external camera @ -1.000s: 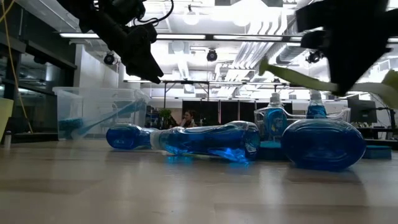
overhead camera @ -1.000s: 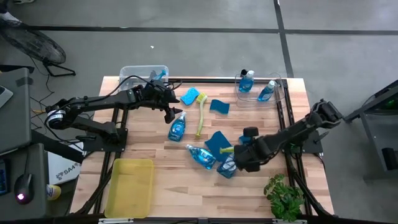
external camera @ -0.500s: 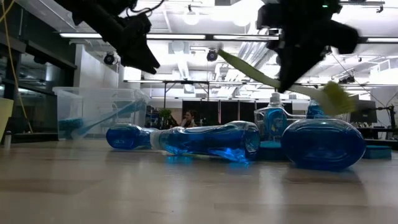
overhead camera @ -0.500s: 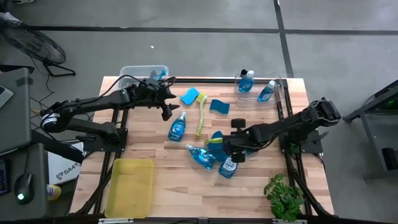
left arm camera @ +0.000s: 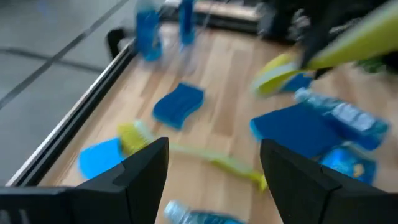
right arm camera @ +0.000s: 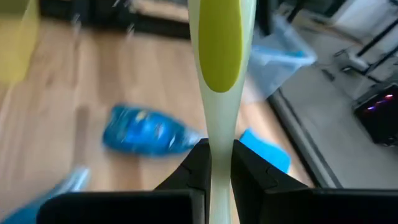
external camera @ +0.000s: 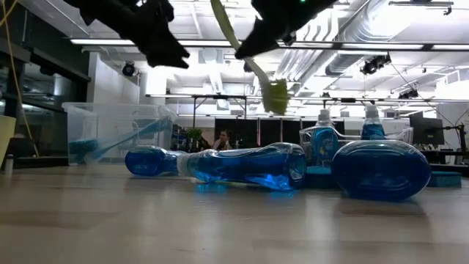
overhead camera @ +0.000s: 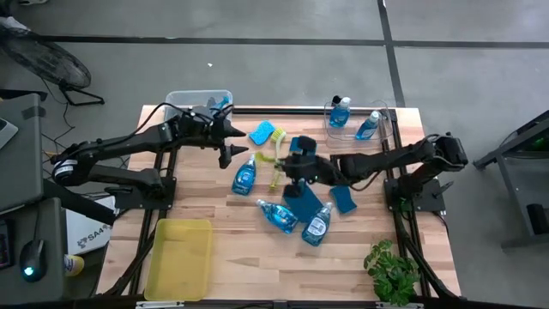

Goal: Pick & Place Kitchen Sink Supplies
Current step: Put the bottom yellow and green dish brush into the white transparent bin

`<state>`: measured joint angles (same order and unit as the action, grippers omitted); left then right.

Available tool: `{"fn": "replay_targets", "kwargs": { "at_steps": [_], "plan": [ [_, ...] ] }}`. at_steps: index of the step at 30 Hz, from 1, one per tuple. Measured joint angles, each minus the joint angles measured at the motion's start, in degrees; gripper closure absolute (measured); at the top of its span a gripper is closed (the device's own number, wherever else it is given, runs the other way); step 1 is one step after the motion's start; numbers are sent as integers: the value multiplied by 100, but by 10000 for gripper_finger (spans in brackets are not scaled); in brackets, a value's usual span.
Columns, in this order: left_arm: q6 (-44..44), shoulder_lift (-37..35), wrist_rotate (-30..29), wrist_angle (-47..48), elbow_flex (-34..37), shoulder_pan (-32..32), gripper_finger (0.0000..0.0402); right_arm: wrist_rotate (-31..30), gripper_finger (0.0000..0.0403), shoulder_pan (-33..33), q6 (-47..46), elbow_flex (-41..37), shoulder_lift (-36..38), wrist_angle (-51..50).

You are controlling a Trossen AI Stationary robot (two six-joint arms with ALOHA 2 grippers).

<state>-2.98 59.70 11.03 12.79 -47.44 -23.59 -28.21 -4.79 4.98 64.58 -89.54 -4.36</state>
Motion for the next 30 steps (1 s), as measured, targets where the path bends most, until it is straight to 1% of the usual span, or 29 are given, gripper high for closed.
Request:
{"fn": "replay_targets", "kwargs": {
  "at_steps": [5, 11, 13, 18, 21, 26, 30],
  "plan": [
    [-133, 0, 646, -581, 0, 0, 153, -83, 372, 225, -41, 0, 0, 476],
    [-99, 2, 1254, -1518, 0, 0, 153, -95, 371, 352, -123, 0, 0, 849],
    [6, 2, 1396, -1822, 0, 0, 153, -4, 367, 397, -106, 0, 0, 1025],
    [182, 2, 1557, -2373, 0, 0, 153, 308, 372, 515, 15, 0, 0, 1448],
    [198, 8, 1562, -2515, 0, 0, 153, 415, 372, 594, 91, 0, 0, 1662],
    [205, 7, 1561, -2681, 0, 0, 153, 926, 372, 709, 146, 2, -56, 2196],
    [213, 52, 1564, -2725, 0, 2, 153, 1116, 372, 756, 152, 1, -220, 2480]
  ]
}}
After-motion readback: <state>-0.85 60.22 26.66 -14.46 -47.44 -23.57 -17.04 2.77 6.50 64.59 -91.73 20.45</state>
